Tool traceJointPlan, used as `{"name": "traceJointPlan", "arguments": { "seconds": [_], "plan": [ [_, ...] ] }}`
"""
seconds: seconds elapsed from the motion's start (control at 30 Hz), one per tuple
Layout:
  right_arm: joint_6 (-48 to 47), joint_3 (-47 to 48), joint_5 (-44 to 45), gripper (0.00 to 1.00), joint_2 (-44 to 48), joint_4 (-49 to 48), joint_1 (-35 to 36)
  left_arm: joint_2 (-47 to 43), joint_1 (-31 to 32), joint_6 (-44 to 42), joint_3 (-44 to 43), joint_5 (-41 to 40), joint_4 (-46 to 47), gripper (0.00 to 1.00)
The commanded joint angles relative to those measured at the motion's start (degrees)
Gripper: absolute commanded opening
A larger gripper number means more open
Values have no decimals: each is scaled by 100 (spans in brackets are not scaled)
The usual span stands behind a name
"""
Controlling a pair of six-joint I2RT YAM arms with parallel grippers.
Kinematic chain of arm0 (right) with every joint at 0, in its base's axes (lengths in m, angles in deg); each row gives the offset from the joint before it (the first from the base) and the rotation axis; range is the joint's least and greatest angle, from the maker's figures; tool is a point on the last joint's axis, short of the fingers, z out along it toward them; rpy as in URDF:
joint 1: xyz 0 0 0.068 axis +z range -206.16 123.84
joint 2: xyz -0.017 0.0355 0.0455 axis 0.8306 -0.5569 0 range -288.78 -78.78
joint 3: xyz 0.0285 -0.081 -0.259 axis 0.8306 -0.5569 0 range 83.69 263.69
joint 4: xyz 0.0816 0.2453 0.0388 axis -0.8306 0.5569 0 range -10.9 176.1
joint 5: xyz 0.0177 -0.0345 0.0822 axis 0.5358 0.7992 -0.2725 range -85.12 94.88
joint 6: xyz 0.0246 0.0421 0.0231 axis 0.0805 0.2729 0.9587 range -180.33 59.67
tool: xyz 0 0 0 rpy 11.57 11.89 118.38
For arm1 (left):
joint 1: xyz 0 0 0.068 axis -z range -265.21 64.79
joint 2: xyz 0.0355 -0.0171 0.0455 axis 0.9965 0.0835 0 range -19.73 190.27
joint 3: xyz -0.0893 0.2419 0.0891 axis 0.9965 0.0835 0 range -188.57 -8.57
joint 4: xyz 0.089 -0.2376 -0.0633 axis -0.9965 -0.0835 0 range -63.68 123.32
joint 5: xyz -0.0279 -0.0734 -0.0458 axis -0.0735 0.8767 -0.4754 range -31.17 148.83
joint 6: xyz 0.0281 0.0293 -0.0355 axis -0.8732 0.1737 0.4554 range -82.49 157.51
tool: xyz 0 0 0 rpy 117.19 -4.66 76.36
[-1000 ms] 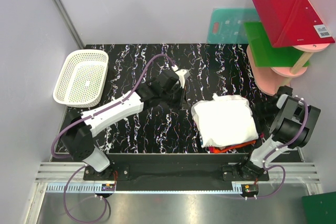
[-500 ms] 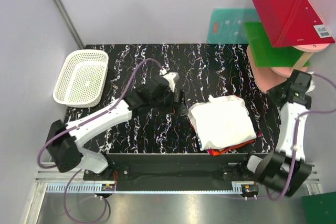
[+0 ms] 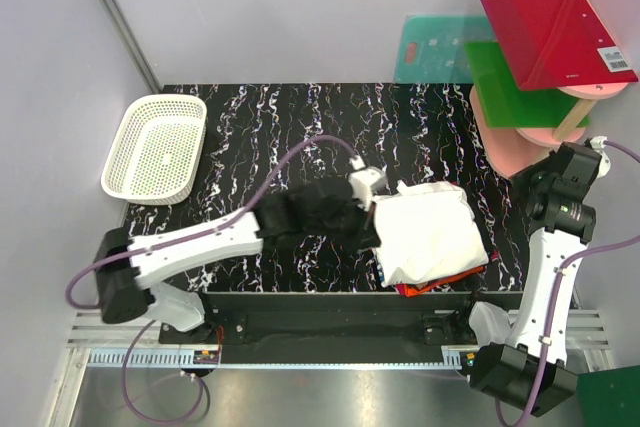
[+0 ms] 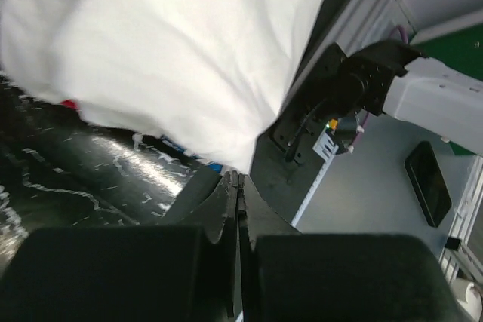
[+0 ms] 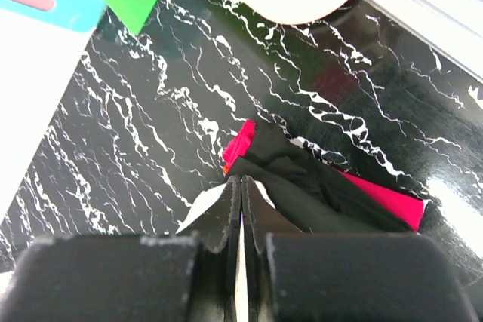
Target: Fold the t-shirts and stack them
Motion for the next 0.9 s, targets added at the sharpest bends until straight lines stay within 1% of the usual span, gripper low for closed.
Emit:
{"name": "traceJointPlan", "arguments": {
  "seconds": [0.0,0.17,0.2,0.23,0.33,0.37,0.47,0.57,0.7,0.87],
  "plan": [
    [-168,64,-156,4,-15,-106,92,1086,548,-316,-800,475,244,0],
    [-194,169,-173,4,-77,-150,118,2248,1207,-352,-1704,625,165,0],
    [-186,204,-199,4,-94,-159,110,2624,1278,-352,-1837,669,139,0],
    [-194,248,-217,4,-138,-159,118,2811,1383,-352,-2091,704,95,0],
    [-203,433,-279,4,-243,-159,145,3444,1533,-352,-2452,748,-1,0],
    [-203,512,-305,4,-270,-150,153,3715,1542,-343,-2515,765,-19,0],
    [-203,565,-375,4,-349,-168,162,4120,1595,-343,-2717,818,-90,0],
    [-195,539,-402,5,-358,-194,162,4437,1595,-281,-2831,678,-99,0],
    [-195,521,-428,5,-323,-203,171,4728,1516,-89,-3033,362,-178,0],
    [-212,477,-454,5,-270,-212,189,4869,1139,184,-3104,-16,-213,0]
  ]
}}
